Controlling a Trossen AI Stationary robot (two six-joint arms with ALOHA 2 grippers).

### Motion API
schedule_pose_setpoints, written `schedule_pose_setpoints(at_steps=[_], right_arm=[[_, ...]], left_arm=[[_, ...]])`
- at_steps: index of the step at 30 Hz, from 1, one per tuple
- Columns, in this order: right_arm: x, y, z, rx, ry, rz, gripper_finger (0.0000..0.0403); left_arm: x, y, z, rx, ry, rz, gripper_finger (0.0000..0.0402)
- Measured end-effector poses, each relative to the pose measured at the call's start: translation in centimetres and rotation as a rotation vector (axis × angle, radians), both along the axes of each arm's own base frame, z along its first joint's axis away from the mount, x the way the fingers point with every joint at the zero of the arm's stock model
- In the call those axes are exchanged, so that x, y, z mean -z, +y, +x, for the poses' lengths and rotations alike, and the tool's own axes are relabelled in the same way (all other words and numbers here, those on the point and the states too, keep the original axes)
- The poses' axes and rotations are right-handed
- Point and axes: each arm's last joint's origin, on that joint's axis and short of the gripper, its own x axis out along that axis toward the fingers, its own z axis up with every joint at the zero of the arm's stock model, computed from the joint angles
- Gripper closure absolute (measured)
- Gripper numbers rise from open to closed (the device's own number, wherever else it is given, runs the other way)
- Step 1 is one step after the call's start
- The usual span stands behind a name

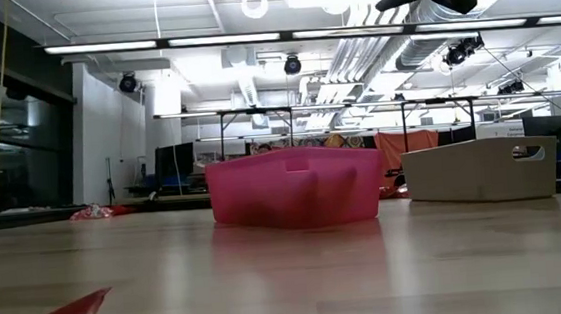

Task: Sort candy
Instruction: Put the red candy into the gray bin

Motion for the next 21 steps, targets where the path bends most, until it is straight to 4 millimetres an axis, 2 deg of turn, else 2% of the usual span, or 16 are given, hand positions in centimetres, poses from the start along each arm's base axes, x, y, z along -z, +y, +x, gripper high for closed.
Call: schedule_pose_setpoints(at_steps=[4, 15, 18, 21], right_arm=[[0.0, 0.0, 0.0, -0.001, -0.005, 0.003, 0.0197], [-0.1, 0.1, 0.1, -0.034, -0.001, 0.015, 0.0197], [-0.1, 0.1, 0.1, -0.036, 0.000, 0.011, 0.0197], [-0.1, 0.1, 0.1, -0.039, 0.001, 0.007, 0.0197]], left_arm=[[-0.4, 0.5, 0.3, -0.014, -0.030, -0.016, 0.0200], [-0.5, 0.2, 0.4, 0.036, 0.005, -0.086, 0.0199], [-0.4, -0.2, 0.3, 0.040, 0.089, -0.147, 0.0199], [0.3, -1.8, -0.3, 0.070, 0.250, -0.223, 0.0199]])
